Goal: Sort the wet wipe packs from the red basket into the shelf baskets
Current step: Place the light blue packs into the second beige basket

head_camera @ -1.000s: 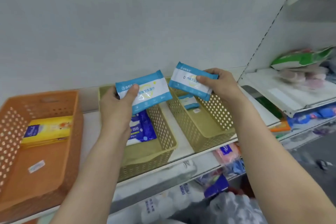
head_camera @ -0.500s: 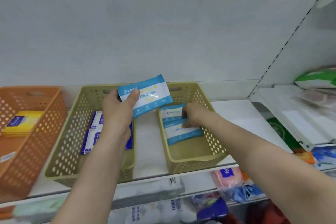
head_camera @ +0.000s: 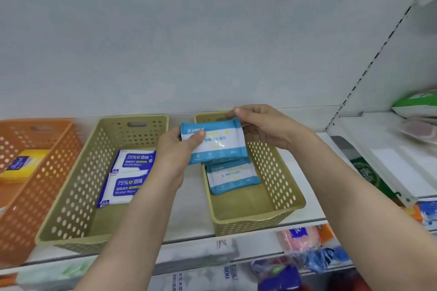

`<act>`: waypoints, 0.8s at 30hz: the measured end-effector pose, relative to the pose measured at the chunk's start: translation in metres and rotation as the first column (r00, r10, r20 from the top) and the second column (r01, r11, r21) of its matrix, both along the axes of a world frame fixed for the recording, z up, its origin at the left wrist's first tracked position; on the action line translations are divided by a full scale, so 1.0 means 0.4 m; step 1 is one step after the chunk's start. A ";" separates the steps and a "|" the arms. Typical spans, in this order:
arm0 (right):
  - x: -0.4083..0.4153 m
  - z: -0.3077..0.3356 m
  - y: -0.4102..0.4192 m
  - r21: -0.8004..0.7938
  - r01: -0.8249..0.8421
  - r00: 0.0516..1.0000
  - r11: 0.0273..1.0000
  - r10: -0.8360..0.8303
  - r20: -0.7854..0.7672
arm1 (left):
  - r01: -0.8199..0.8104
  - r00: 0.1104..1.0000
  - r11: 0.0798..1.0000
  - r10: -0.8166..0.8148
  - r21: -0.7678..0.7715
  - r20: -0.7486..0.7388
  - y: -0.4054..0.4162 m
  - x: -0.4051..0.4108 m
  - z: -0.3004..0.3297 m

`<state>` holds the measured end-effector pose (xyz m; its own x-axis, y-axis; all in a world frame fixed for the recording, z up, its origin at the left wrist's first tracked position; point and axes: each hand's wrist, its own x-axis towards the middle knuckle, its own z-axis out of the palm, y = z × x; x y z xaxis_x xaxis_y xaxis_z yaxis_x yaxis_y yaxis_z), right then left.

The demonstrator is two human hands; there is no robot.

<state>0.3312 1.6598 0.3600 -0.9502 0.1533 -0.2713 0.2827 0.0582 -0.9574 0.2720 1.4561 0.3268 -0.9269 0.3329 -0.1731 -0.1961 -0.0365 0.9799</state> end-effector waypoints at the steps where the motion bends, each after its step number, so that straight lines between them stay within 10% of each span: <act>1: 0.002 -0.001 0.003 0.027 -0.029 1.000 0.999 0.029 0.010 | 0.031 1.000 1.000 -0.031 -0.004 0.000 0.003 0.003 -0.003; 6: 0.003 -0.028 0.000 0.369 -0.116 0.991 0.922 0.084 0.100 | 0.054 0.994 0.985 -0.068 -0.166 -0.079 0.018 -0.002 -0.025; 10: 0.012 -0.044 0.016 0.749 -0.270 0.957 0.605 0.086 0.275 | 0.117 0.986 0.925 -0.150 -0.361 -0.066 0.013 -0.025 -0.030; 19: 0.028 -0.134 -0.078 0.670 -0.665 0.745 0.331 0.217 0.631 | 0.242 0.970 0.925 -0.234 -0.294 0.062 0.013 -0.028 -0.032; 24: 0.024 -0.160 -0.092 0.814 -0.496 0.868 0.303 0.157 0.471 | 0.204 0.977 0.933 -0.211 -0.298 0.008 0.011 -0.028 -0.041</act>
